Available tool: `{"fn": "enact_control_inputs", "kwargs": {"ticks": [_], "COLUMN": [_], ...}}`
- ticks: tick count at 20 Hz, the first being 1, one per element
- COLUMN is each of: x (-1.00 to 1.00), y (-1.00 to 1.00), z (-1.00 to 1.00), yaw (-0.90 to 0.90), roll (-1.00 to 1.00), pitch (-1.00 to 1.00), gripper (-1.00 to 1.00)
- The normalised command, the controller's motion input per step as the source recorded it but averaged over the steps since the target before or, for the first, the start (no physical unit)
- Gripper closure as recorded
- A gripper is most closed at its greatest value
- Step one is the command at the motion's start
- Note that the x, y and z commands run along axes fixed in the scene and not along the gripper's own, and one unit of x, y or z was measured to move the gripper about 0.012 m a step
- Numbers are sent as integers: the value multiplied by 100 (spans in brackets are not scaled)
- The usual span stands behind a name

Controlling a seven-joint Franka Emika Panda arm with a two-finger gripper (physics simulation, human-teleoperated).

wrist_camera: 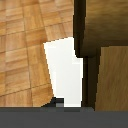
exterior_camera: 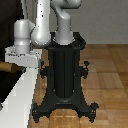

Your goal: Open the door by pressing down and pulling on the handle.

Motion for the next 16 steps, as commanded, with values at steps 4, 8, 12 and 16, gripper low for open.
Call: {"fn": "enact_control_inputs", "kwargs": {"ticks": [4,8,12,16], "x": [0,0,0,0], "y": [0,0,25,50], "z": [-75,-100,-25,0], "yaw": [0,0,0,0], "roll": [0,0,0,0], "pitch": [0,0,0,0], "gripper": [100,100,100,100]}}
